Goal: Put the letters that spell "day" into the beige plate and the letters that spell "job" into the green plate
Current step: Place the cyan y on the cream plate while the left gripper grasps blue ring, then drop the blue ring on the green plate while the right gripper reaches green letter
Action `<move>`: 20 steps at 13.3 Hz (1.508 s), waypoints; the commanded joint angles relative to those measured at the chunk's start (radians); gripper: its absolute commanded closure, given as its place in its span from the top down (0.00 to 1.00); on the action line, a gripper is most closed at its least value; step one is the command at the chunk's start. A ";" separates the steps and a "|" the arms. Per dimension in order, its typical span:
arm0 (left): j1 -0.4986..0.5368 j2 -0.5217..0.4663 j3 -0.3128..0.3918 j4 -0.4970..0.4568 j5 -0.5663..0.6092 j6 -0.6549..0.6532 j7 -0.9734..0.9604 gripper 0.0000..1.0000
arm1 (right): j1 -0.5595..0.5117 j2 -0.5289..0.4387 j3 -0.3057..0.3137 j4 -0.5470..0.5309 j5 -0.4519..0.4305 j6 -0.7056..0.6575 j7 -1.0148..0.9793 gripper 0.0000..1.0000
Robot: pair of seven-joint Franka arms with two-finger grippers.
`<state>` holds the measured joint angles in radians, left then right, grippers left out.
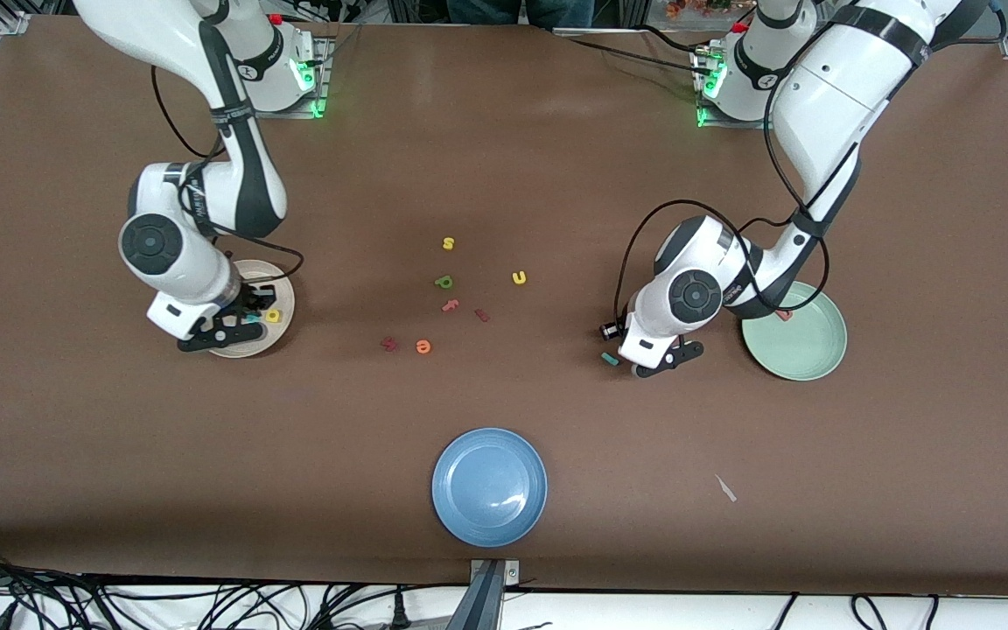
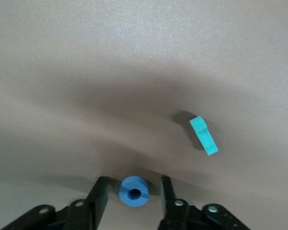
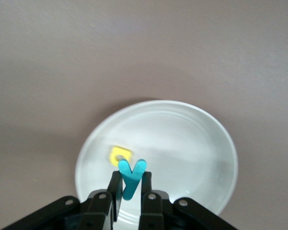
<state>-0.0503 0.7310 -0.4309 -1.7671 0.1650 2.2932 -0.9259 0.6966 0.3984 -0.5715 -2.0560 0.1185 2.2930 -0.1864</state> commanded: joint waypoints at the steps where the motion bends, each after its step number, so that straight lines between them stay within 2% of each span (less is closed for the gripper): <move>1: -0.020 0.014 0.009 0.005 0.036 -0.018 -0.025 0.41 | 0.009 -0.041 -0.022 -0.043 0.029 0.000 -0.056 0.61; 2: -0.020 0.014 0.009 0.005 0.036 -0.020 -0.024 0.39 | 0.009 -0.038 -0.024 -0.043 0.056 -0.001 -0.054 0.88; 3: -0.020 0.014 0.009 0.006 0.036 -0.020 -0.024 0.35 | 0.009 -0.036 -0.024 -0.043 0.088 -0.006 -0.054 0.98; 4: -0.020 0.014 0.009 0.005 0.036 -0.020 -0.022 0.29 | 0.009 -0.036 -0.022 -0.043 0.096 -0.007 -0.050 0.98; 5: -0.020 0.013 0.009 0.005 0.036 -0.021 -0.022 0.27 | 0.009 -0.036 -0.021 -0.043 0.098 -0.009 -0.038 0.99; 7: -0.019 0.010 0.009 0.006 0.037 -0.023 -0.021 0.24 | 0.023 -0.029 -0.001 -0.036 0.154 -0.006 0.008 0.99; 9: -0.014 0.002 0.012 0.018 0.037 -0.044 -0.014 0.17 | 0.029 -0.018 0.059 -0.033 0.185 0.016 0.105 0.99; 13: 0.048 -0.076 0.006 0.020 0.065 -0.136 0.039 0.17 | 0.046 -0.012 0.218 -0.020 0.184 0.095 0.400 0.99; 17: 0.176 -0.194 0.000 0.021 0.033 -0.317 0.240 0.17 | 0.214 0.060 0.225 0.014 0.181 0.180 0.675 0.99; 20: 0.280 -0.228 0.000 0.015 0.019 -0.397 0.404 0.17 | 0.279 0.114 0.225 0.056 0.176 0.204 0.749 0.98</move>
<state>0.1719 0.5343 -0.4216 -1.7214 0.2001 1.9332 -0.6221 0.9488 0.4658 -0.3356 -2.0429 0.2871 2.4837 0.5295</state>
